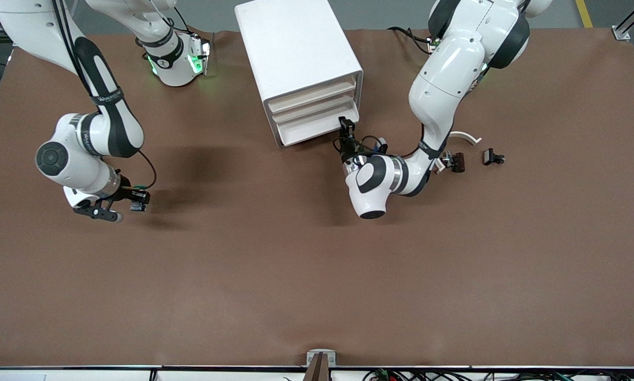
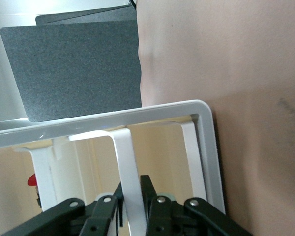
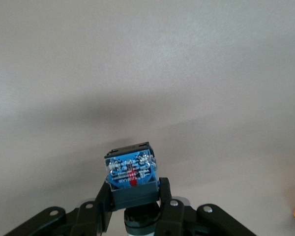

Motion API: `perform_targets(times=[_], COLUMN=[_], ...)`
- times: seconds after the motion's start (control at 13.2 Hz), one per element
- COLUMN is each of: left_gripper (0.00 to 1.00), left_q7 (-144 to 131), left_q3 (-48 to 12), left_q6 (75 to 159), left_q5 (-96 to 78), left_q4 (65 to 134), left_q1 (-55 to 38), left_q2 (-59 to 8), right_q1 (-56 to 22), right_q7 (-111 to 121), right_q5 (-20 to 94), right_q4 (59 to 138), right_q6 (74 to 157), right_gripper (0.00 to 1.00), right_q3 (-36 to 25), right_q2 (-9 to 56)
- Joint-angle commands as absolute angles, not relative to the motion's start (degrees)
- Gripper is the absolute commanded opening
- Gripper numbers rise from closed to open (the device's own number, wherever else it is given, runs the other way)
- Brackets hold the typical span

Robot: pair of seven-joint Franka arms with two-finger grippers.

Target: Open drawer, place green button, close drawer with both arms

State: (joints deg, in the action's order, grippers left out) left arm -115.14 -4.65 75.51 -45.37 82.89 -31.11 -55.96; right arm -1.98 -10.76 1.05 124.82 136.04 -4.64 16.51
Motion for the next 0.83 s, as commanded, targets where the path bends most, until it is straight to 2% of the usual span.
perform_targets(times=[0.0,0.3,0.53,0.76], left_gripper=[0.15,0.15,0.15,0.15], left_q7=[-115.05,-114.96,-113.48,-113.38], left_q3=[-1.59,0.26,1.23,1.23], left_q6=[77.78,78.74,79.28,79.28], left_q5=[-45.09,-45.09,-45.09,-45.09], left_q4=[81.74,80.42,80.07,79.98], left_q1=[-31.64,-31.03,-30.41,-29.62], left_q2=[-56.87,-57.04,-56.95,-56.87], right_q1=[-2.46,-8.85,-17.72,-25.38], right_q7=[-15.18,-32.55,-52.22,-71.05], right_q5=[1.49,1.58,1.49,1.58], right_q4=[120.17,109.54,103.47,99.15], right_q6=[127.83,112.27,105.23,102.92], right_gripper=[0.00,0.00,0.00,0.00], right_q3=[-4.57,-4.57,-4.66,-4.66], right_q2=[14.60,14.59,14.59,14.94])
